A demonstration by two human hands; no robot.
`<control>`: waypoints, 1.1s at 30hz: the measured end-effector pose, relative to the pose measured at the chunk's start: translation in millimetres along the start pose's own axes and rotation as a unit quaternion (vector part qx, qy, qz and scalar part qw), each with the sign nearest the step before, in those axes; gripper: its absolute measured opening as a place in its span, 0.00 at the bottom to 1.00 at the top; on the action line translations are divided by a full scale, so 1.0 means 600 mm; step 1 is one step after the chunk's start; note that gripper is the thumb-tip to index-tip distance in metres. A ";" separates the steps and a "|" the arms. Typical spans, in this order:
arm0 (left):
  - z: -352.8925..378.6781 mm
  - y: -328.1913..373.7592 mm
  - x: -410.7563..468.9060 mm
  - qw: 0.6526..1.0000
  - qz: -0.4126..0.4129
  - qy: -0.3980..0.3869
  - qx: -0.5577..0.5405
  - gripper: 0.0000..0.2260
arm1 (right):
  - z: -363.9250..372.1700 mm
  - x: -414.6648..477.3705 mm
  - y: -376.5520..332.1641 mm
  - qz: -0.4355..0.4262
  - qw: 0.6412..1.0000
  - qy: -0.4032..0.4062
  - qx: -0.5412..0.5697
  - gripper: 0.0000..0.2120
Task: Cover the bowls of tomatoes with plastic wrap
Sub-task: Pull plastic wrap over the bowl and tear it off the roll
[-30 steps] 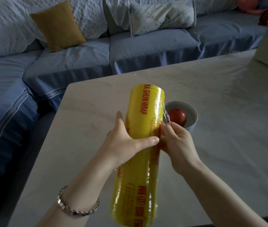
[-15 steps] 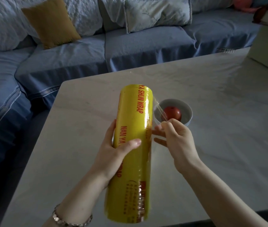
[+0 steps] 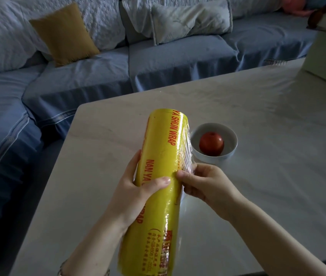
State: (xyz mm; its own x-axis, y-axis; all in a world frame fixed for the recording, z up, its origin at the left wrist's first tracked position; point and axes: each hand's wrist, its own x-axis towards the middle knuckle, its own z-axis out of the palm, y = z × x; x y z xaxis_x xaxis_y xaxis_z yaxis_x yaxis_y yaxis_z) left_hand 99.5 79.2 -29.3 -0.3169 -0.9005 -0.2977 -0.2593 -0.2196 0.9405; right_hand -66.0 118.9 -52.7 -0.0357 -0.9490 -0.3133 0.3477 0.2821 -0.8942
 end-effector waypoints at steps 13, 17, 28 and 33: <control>-0.006 0.013 0.004 0.998 0.027 0.025 0.044 0.44 | 0.002 -0.028 0.011 -0.056 0.996 -0.062 -0.012 0.12; -0.006 0.013 0.001 0.997 0.038 0.034 0.064 0.42 | -0.007 -0.029 0.000 -0.007 0.980 -0.119 -0.157 0.16; -0.023 0.021 0.014 0.998 0.024 0.052 0.015 0.41 | 0.004 -0.040 0.027 -0.066 0.985 -0.131 -0.087 0.14; -0.024 0.022 0.017 0.999 0.018 0.043 -0.018 0.34 | 0.010 -0.037 0.015 -0.047 0.977 -0.126 -0.167 0.25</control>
State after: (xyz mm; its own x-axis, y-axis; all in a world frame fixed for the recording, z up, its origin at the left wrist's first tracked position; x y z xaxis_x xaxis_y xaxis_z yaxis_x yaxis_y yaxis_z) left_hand 106.2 61.4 -17.8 -0.2453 -0.9368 -0.2493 -0.2158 -0.1979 0.9562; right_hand -56.4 141.4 -51.7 0.1936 -0.9656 -0.1734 0.0268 0.1819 -0.9830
